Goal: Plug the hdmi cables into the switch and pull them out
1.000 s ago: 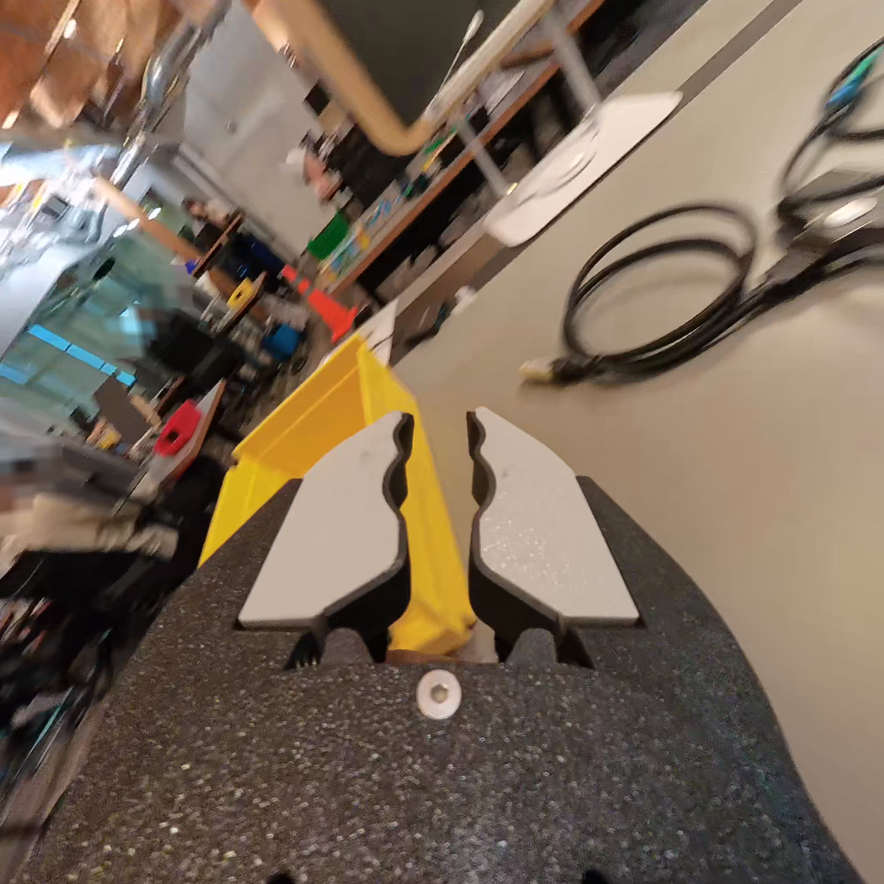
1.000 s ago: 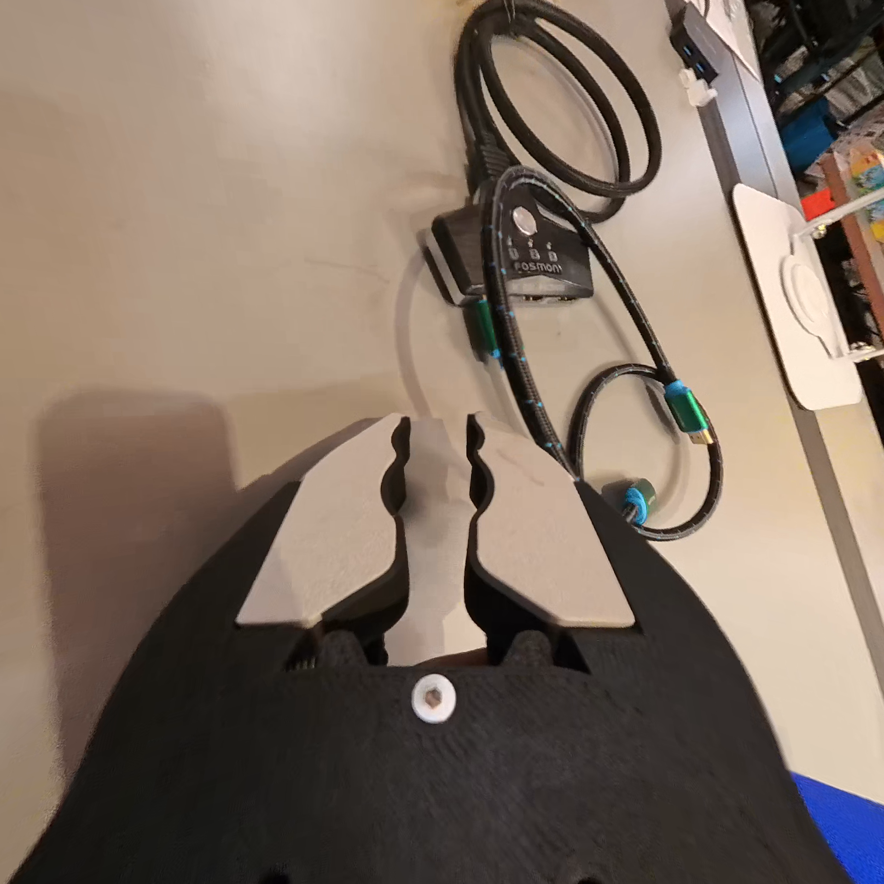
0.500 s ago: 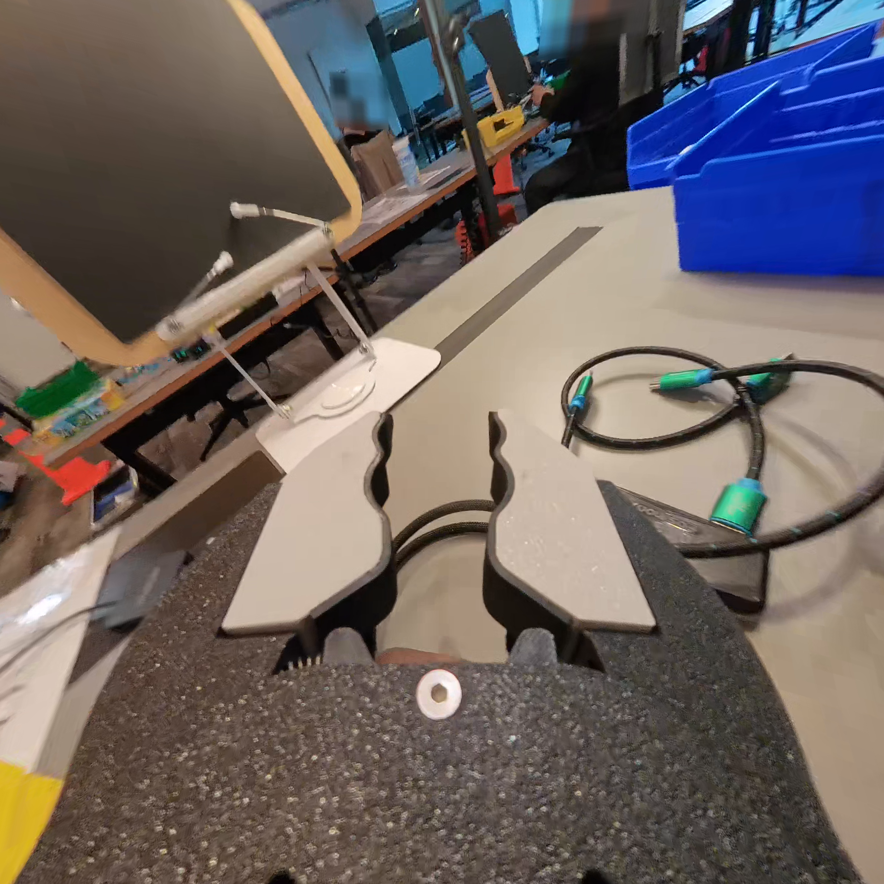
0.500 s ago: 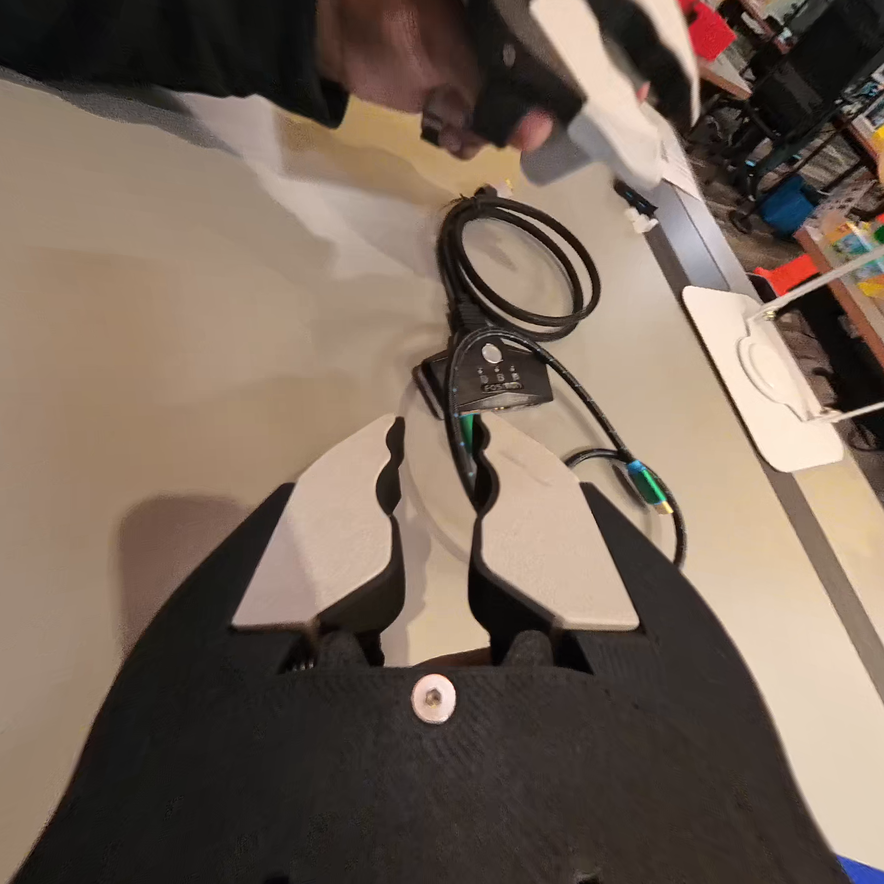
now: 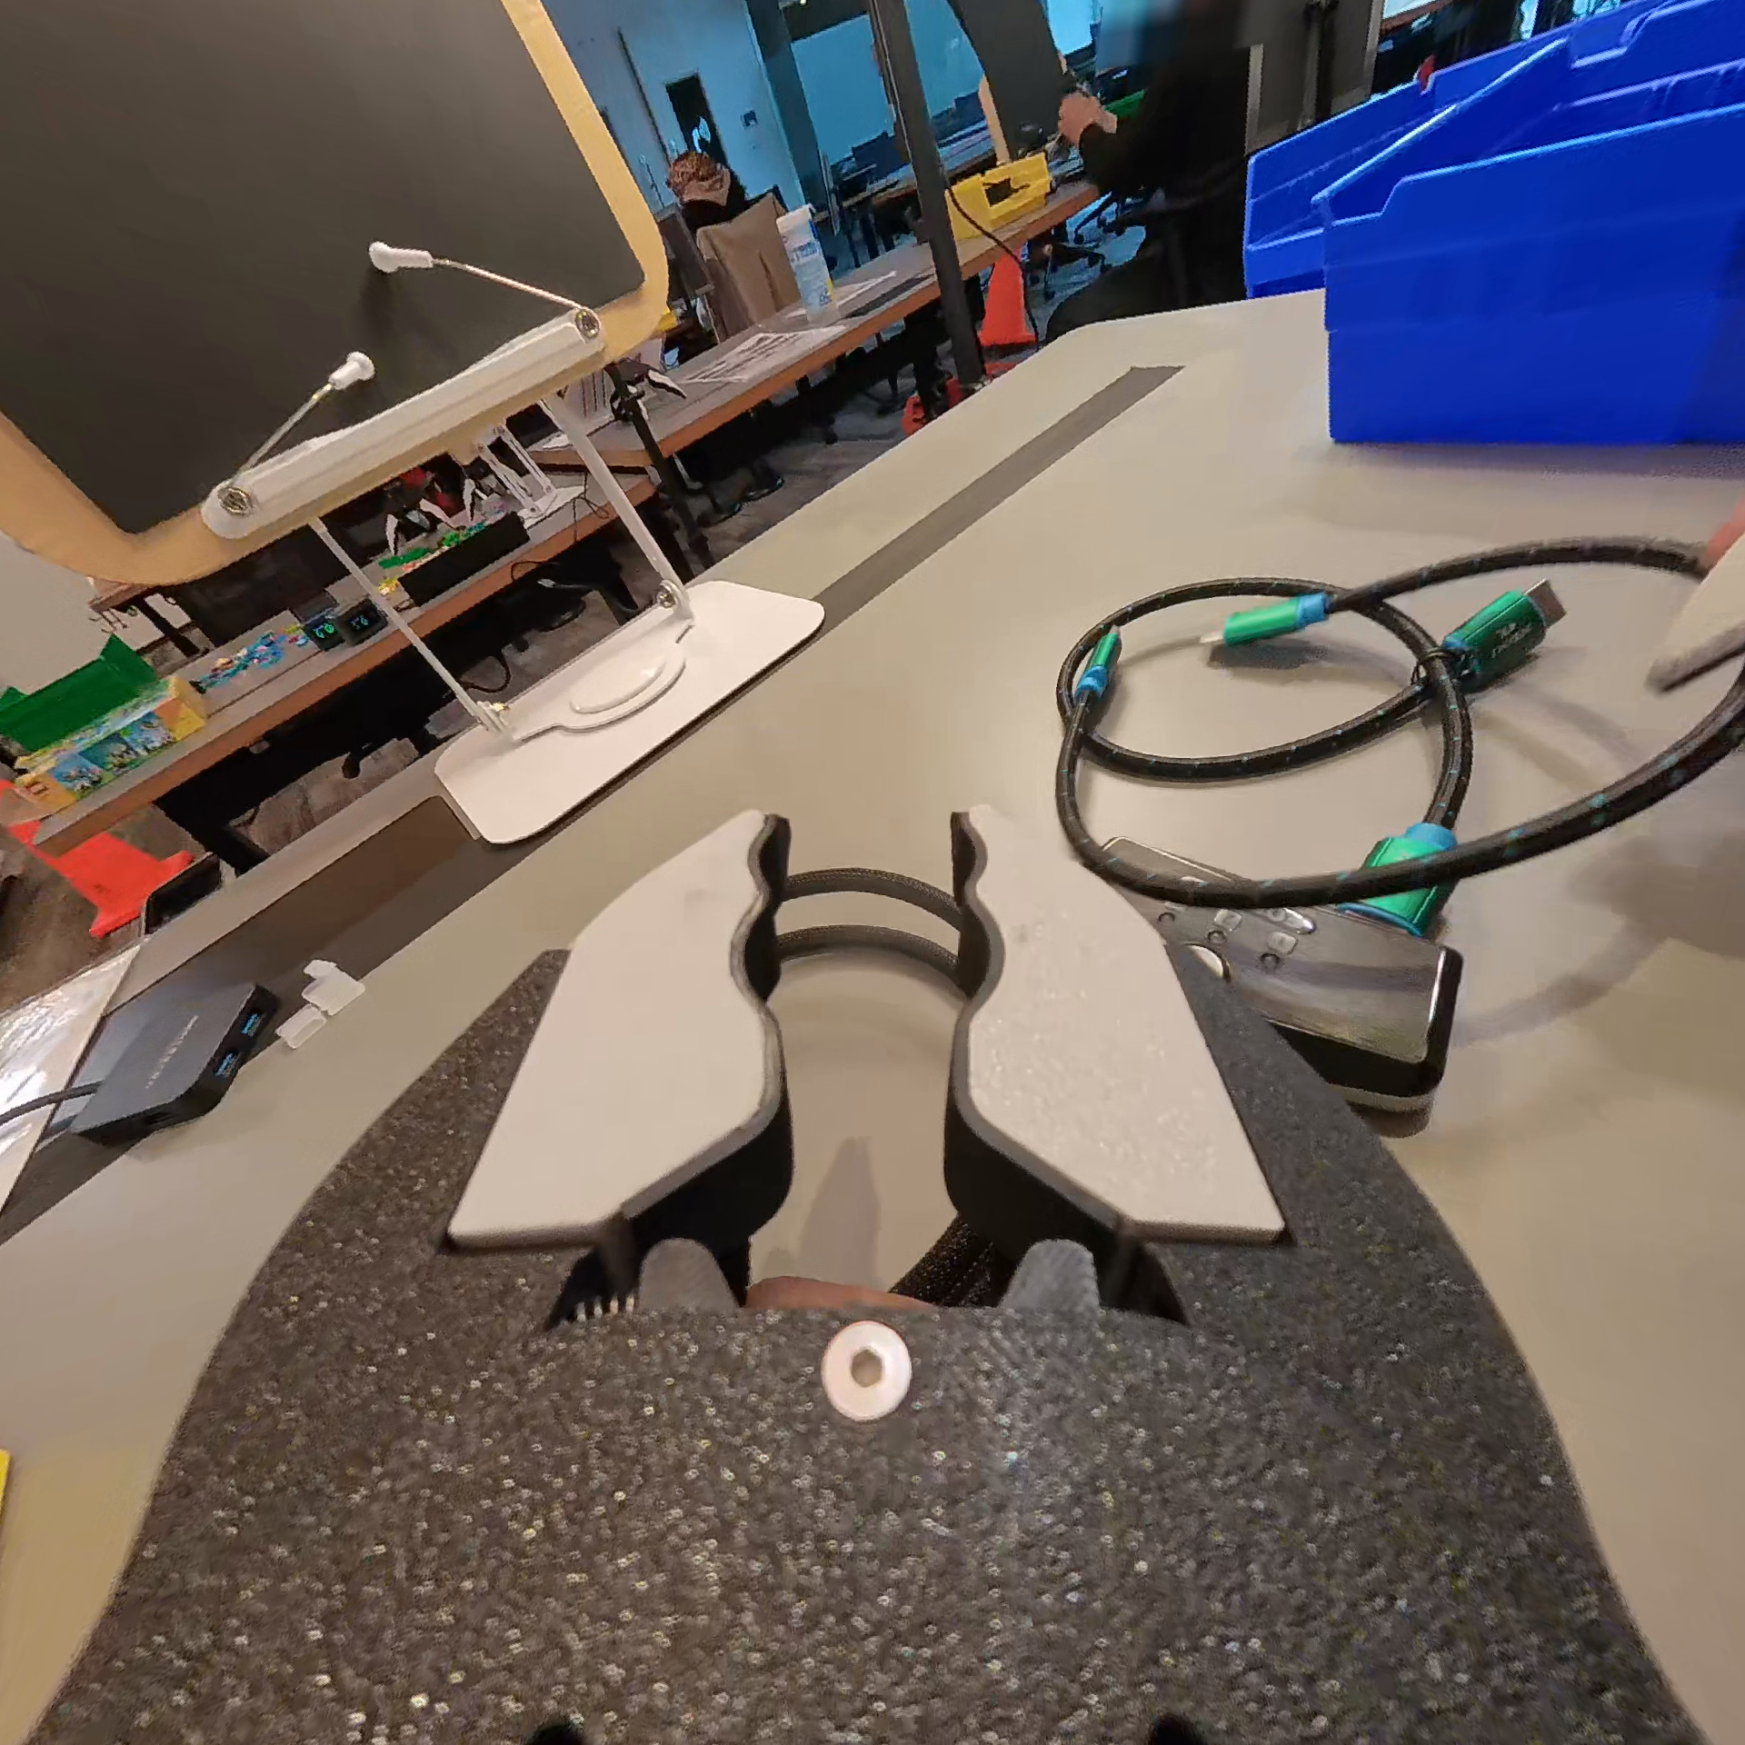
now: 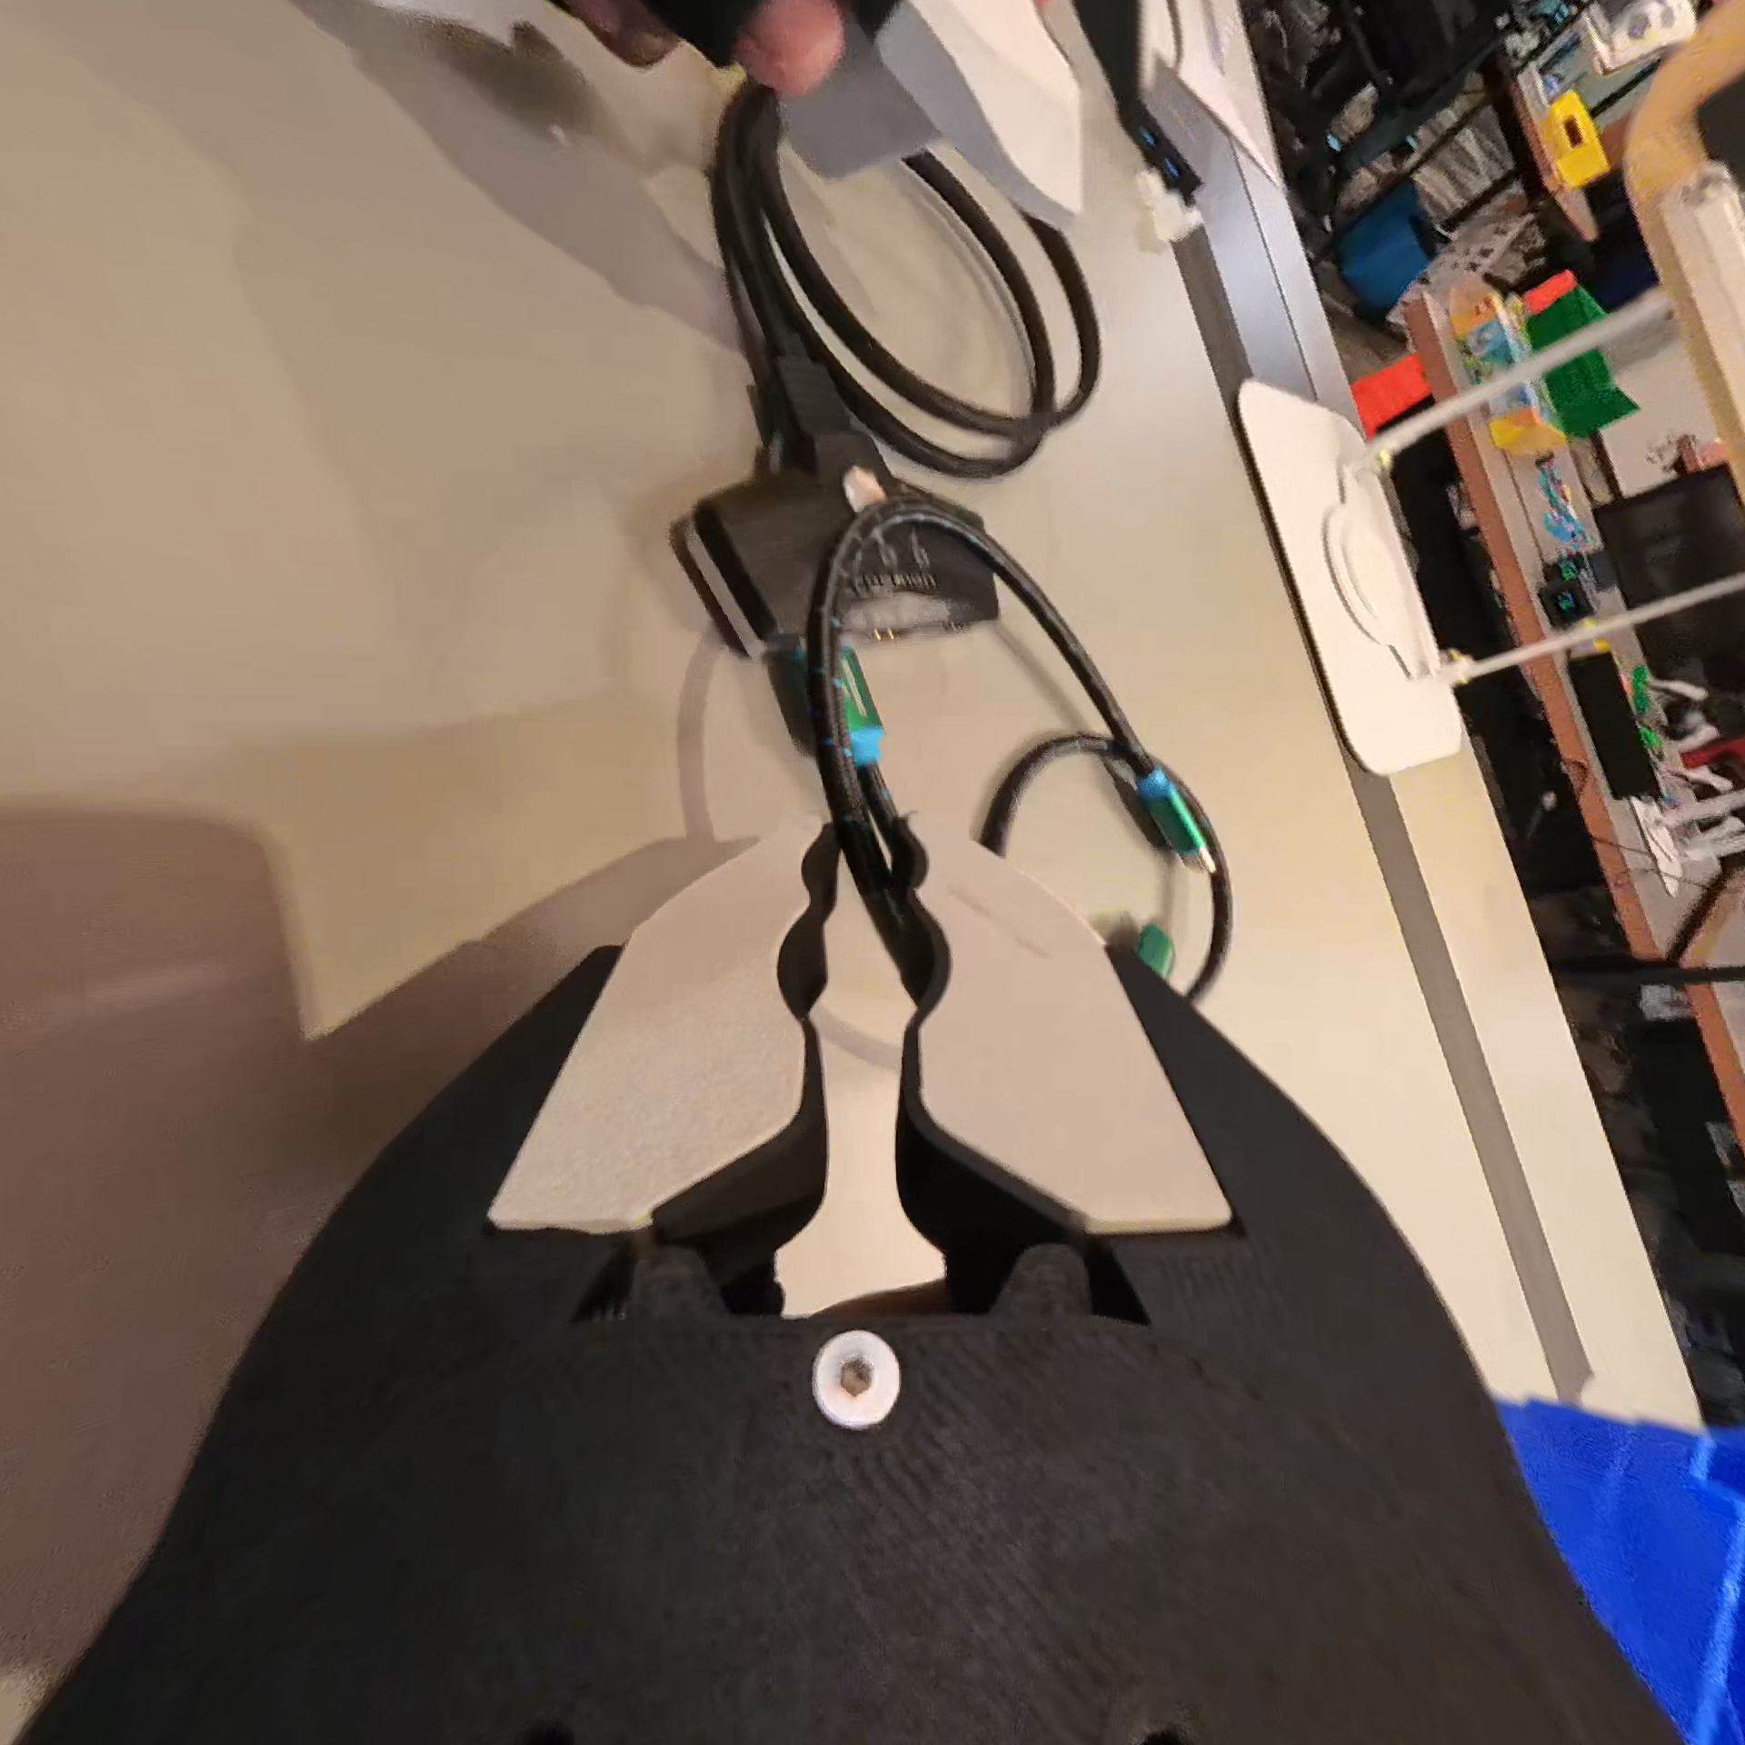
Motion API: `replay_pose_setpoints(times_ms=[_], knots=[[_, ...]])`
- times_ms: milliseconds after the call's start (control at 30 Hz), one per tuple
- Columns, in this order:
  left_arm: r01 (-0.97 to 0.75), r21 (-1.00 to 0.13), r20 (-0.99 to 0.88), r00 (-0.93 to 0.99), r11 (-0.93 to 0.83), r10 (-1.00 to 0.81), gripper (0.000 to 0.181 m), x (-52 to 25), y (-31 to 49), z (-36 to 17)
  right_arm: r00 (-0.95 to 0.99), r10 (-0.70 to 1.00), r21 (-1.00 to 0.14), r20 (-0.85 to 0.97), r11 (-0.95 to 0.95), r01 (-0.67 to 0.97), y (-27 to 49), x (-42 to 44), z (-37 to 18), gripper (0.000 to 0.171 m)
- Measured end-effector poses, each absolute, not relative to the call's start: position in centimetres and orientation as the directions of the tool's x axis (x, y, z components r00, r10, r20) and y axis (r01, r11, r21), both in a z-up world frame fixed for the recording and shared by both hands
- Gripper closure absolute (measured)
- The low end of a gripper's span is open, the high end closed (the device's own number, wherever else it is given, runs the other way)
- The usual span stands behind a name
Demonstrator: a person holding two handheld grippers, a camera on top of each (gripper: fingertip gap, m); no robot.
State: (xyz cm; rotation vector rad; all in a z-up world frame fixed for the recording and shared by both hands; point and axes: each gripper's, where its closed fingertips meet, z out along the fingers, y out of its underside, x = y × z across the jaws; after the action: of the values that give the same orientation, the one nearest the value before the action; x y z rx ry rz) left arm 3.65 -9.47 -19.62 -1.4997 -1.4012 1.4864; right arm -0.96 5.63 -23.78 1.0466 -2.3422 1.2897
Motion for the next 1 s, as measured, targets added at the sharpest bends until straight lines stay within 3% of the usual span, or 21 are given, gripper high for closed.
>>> replay_pose_setpoints(times_ms=[433,833,1000], knots=[[0.287,-0.923,-0.318,-0.186,-0.258,0.930,0.148,3.6,-9.6,-20.0,-0.692,-0.350,-0.368,0.631,0.650,-0.665,11.0,-8.0,-24.9,0.147],[0.287,-0.926,-0.307,-0.198,-0.244,0.931,0.148,3.9,-9.8,-19.6,-0.734,-0.174,-0.478,0.657,0.656,-0.584,9.4,-7.4,-18.0,0.146],[0.286,-0.930,-0.292,-0.198,-0.230,0.936,0.148,4.0,-9.8,-19.5,-0.764,-0.366,-0.581,0.532,0.498,-0.643,6.1,-1.5,-18.1,0.141]])
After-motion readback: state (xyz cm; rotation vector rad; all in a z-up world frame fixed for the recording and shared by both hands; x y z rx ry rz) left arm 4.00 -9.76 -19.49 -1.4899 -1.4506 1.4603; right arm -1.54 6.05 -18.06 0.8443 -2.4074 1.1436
